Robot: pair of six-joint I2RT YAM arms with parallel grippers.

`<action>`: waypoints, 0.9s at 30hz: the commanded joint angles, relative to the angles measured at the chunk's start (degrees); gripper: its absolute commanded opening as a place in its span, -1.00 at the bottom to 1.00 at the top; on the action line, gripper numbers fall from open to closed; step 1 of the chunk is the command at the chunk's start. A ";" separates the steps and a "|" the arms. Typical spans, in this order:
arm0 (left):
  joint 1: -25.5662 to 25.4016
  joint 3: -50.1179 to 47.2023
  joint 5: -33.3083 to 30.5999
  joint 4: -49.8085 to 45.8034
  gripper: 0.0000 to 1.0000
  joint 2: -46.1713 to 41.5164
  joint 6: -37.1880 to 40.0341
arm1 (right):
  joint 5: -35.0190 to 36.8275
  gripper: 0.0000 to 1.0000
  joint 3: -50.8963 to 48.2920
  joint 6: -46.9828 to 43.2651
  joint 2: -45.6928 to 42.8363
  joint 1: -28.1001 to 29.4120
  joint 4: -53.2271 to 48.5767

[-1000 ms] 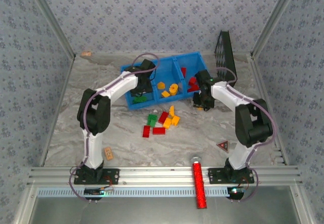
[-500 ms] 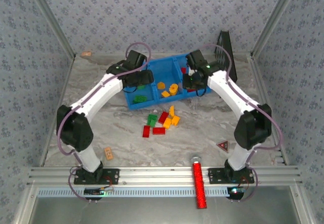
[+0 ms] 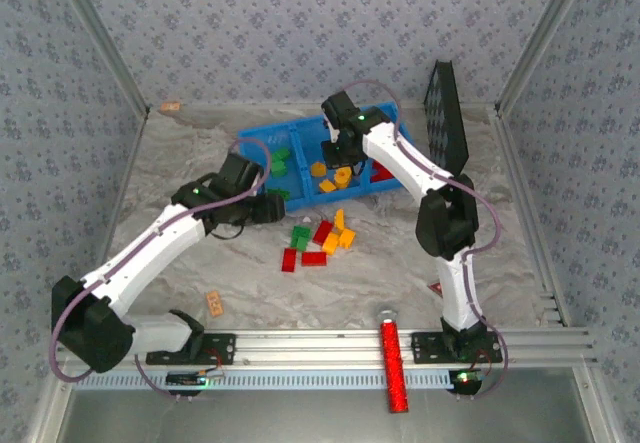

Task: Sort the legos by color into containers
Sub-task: Place the lego in the container.

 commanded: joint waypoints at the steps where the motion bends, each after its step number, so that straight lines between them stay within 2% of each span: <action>1: -2.53 -3.82 0.59 0.45 0.36 -1.78 -3.35 | -0.27 -0.56 3.68 -1.36 3.54 0.86 -2.60; 8: -6.35 -6.74 -0.75 3.41 0.36 1.08 -4.62 | -1.45 -0.52 5.62 -0.37 8.64 1.53 -2.29; 14: -7.86 -5.56 -0.67 7.23 0.37 7.64 -1.98 | -1.12 -0.36 4.87 0.17 9.31 2.07 -2.69; 19: -8.15 -3.86 -1.00 9.62 0.37 12.27 -0.93 | -0.06 -0.17 3.85 0.26 7.86 2.09 -3.34; 27: -8.22 -2.53 -1.12 12.68 0.37 15.46 0.10 | 0.12 -0.11 -0.32 1.02 1.57 2.08 -1.81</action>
